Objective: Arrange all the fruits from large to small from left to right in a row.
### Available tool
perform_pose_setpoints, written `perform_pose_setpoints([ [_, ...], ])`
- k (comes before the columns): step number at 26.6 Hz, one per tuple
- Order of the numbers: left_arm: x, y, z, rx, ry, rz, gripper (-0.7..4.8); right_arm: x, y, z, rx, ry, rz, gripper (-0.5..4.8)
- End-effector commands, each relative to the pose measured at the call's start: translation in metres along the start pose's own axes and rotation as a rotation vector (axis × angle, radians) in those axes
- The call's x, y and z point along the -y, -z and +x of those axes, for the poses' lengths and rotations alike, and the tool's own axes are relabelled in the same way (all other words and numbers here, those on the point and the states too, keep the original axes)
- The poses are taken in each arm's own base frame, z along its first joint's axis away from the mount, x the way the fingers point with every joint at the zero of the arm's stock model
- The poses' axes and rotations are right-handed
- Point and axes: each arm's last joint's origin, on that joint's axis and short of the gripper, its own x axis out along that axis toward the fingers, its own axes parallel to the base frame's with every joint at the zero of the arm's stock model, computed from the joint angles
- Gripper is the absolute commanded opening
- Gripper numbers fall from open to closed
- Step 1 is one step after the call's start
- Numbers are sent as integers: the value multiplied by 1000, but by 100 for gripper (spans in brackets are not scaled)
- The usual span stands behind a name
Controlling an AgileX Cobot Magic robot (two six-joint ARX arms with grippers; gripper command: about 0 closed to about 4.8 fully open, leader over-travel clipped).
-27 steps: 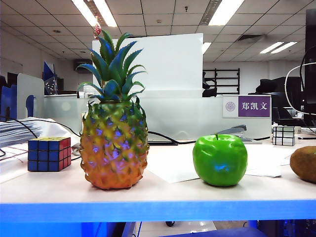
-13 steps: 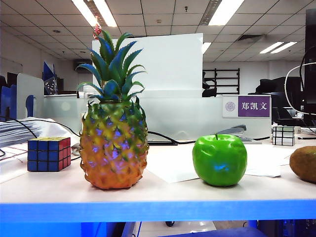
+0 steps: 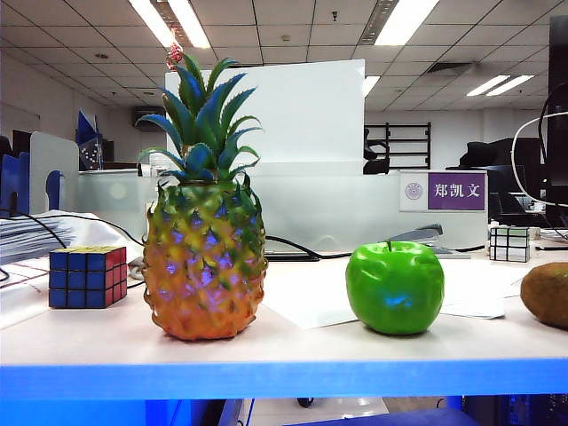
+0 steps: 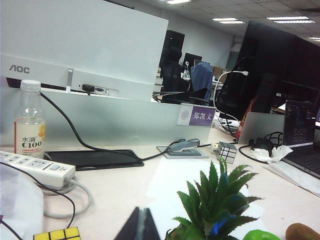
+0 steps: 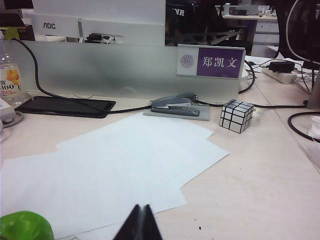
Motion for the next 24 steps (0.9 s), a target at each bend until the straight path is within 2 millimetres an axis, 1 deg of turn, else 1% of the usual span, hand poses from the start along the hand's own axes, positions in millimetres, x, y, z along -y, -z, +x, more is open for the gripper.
perform_pose_setpoints([
  [1, 1, -2, 0, 13, 4, 5, -5, 0, -3, -1, 19, -1, 11, 0],
  [3, 1, -2, 0, 11, 3, 5, -5, 0, -3, -1, 19, -1, 11, 0],
  [5, 0, -1, 0, 3, -23, 53, -5, 0, -3, -1, 19, -1, 11, 0],
  [6, -1, 1, 0, -16, -35, 62, -5, 0, -3, -1, 20, -1, 11, 0],
  [8, -4, 10, -1, -98, -63, 137, -5, 0, -3, -1, 20, -1, 12, 0],
  [9, -6, 14, -2, -137, -128, 136, -5, 0, -3, -1, 19, -2, 11, 0],
  [10, -11, 19, -3, -175, -230, 117, -5, 0, -3, -1, 20, -2, 11, 0],
  [12, -19, 26, -5, -187, -336, 94, -5, 0, -3, -1, 19, -2, 11, 0],
  [14, -27, 33, -7, -181, -402, 81, -5, 0, -3, -1, 19, -2, 11, 0],
  [20, -37, 50, -6, -112, -457, 69, -5, 0, -3, -1, 20, -1, 11, 0],
  [24, -37, 51, -6, -118, -458, 71, -5, 0, -3, -1, 19, -2, 11, 0],
])
